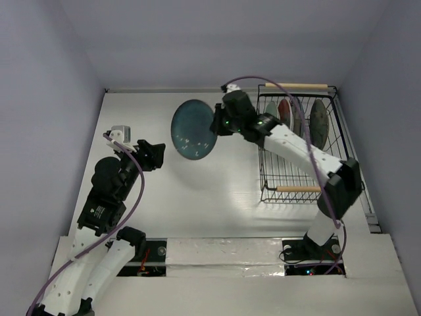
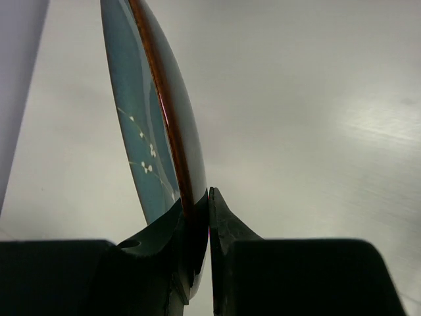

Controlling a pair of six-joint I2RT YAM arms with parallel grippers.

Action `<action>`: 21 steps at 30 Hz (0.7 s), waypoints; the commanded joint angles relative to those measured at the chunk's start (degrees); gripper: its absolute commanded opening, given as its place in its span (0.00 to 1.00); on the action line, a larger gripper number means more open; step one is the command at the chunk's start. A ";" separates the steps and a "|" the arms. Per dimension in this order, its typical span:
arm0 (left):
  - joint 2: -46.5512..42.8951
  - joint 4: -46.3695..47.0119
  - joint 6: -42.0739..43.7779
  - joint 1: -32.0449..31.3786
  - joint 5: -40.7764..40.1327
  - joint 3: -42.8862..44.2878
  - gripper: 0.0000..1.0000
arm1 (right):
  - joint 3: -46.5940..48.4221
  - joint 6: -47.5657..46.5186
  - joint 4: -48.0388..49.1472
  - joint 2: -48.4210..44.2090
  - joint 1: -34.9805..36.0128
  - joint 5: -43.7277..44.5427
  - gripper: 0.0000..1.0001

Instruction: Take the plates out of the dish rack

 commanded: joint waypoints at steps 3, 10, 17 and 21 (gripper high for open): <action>-0.50 1.19 -0.75 -0.30 -1.89 0.51 0.56 | 6.87 8.00 15.91 5.67 2.47 -1.62 0.00; -0.59 1.27 -0.75 -0.30 -1.45 0.42 0.57 | 5.92 13.88 20.39 15.52 2.47 -5.67 0.00; -0.50 1.45 -0.75 -0.30 -0.74 0.33 0.57 | -4.61 17.31 24.52 16.59 2.47 -1.54 0.06; -0.41 1.27 -0.75 -0.30 -0.74 0.33 0.57 | -9.98 17.76 24.96 16.85 2.47 0.04 0.25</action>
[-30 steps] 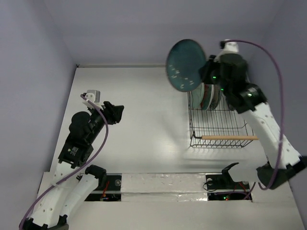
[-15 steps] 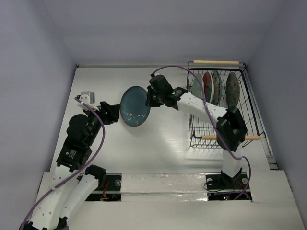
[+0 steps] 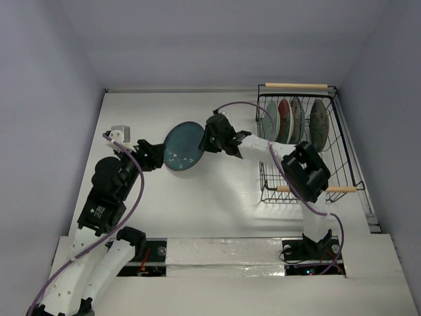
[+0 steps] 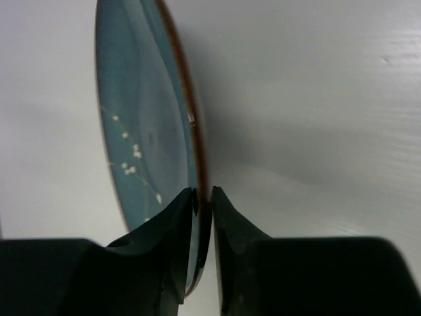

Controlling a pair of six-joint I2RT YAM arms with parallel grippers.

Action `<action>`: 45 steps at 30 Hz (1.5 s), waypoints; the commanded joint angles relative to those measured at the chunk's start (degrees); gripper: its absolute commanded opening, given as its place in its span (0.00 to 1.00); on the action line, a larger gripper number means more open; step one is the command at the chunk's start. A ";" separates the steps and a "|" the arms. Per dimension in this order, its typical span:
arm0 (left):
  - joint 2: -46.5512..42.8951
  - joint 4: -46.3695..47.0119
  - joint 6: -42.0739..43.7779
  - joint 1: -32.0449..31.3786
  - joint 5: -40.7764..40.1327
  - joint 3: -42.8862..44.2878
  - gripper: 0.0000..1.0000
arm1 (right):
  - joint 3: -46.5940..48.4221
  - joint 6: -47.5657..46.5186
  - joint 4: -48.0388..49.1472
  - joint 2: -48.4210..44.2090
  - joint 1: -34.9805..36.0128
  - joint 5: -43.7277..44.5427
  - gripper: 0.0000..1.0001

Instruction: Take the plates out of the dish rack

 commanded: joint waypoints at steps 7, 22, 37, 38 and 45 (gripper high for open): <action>-0.44 1.58 -0.42 -0.30 0.44 0.42 0.57 | -8.56 1.17 6.80 -2.51 0.37 4.25 0.38; -0.70 1.49 -0.42 -0.30 0.18 0.42 0.57 | -3.38 -5.32 -3.81 -12.07 2.04 8.46 0.67; -0.44 1.67 -0.16 -0.30 -0.35 0.33 0.15 | -1.10 -26.94 -21.48 -41.89 -16.22 28.42 0.00; -0.35 1.58 -0.33 -0.30 -0.87 0.33 0.11 | -1.09 -28.00 -22.37 -41.89 -18.94 29.64 0.03; -0.35 1.14 -0.42 -0.30 -1.41 0.51 0.28 | 2.85 -32.49 -28.53 -35.66 -26.16 29.04 0.60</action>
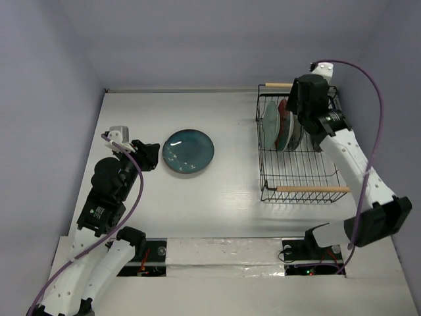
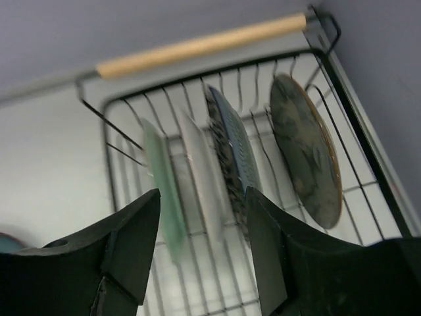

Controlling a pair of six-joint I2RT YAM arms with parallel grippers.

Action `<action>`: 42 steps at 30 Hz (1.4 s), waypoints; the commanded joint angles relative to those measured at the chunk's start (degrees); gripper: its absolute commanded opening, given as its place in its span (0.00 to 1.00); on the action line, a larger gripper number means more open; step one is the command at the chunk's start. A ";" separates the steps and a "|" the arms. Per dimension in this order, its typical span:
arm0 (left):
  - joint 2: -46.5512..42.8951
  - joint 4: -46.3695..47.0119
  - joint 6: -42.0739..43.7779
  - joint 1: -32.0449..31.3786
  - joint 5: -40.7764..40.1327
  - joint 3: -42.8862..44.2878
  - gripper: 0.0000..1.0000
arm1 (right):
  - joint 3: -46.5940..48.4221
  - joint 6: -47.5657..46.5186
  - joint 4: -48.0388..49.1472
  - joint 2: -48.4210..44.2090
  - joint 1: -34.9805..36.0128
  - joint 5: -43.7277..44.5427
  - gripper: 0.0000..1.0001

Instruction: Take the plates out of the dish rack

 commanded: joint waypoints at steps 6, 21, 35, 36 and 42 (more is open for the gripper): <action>-0.15 1.10 0.17 -0.30 -0.38 0.60 0.37 | 5.08 -4.96 -7.78 10.26 -3.67 0.82 0.56; -0.24 1.18 0.26 -0.30 -0.29 0.60 0.40 | 4.91 -4.69 -5.93 18.79 -8.06 2.93 0.46; -0.50 1.18 0.26 -0.30 -0.12 0.60 0.40 | 9.91 -8.91 -7.08 18.71 -8.06 6.89 0.01; -0.50 1.18 0.34 -0.30 -0.03 0.60 0.40 | 10.44 -9.00 -7.08 18.27 -8.06 7.06 0.00; -0.42 1.44 0.26 -0.30 0.32 0.59 0.40 | 13.34 -9.88 -8.04 13.00 -8.06 7.85 0.00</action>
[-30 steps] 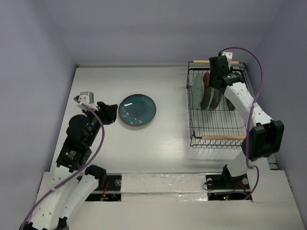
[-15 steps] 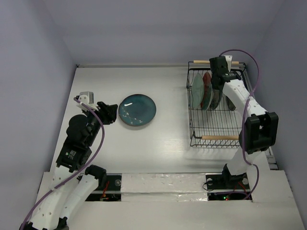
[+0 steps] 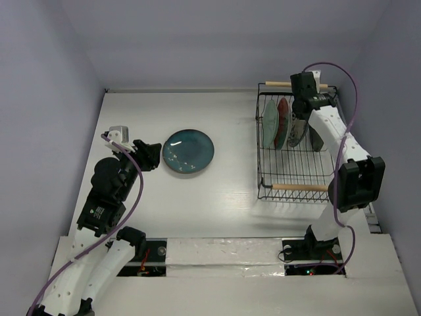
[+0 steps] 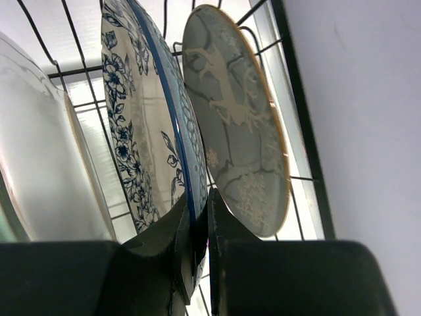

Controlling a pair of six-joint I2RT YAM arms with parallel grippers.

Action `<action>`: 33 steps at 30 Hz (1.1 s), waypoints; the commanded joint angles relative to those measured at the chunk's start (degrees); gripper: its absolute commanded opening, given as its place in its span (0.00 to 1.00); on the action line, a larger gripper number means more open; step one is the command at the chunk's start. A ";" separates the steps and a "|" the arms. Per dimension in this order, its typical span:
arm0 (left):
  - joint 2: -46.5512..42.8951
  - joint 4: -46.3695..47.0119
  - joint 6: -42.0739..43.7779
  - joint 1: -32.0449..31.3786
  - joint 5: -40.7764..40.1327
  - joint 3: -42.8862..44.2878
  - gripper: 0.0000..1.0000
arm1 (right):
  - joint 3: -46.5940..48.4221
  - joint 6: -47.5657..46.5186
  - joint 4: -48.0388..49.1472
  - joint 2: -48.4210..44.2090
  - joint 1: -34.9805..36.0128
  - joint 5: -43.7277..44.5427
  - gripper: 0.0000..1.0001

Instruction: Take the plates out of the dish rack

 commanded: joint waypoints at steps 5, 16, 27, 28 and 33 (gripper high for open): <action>-0.46 1.45 0.43 -0.30 0.48 0.51 0.40 | 9.64 0.63 0.86 -12.59 0.48 5.41 0.00; -0.20 1.53 0.26 -0.30 0.74 0.42 0.59 | 14.74 2.48 -2.04 -24.11 7.59 11.91 0.00; -1.16 1.89 -0.09 0.23 -0.14 0.16 0.60 | -0.18 20.04 23.42 -24.06 21.92 -26.61 0.00; -1.42 1.89 -0.01 0.23 -0.22 0.07 0.57 | -1.15 21.80 28.15 -22.64 22.89 -29.01 0.00; -1.95 1.62 -0.01 0.23 -1.19 0.24 0.37 | 0.50 29.63 34.42 -11.66 29.57 -33.95 0.00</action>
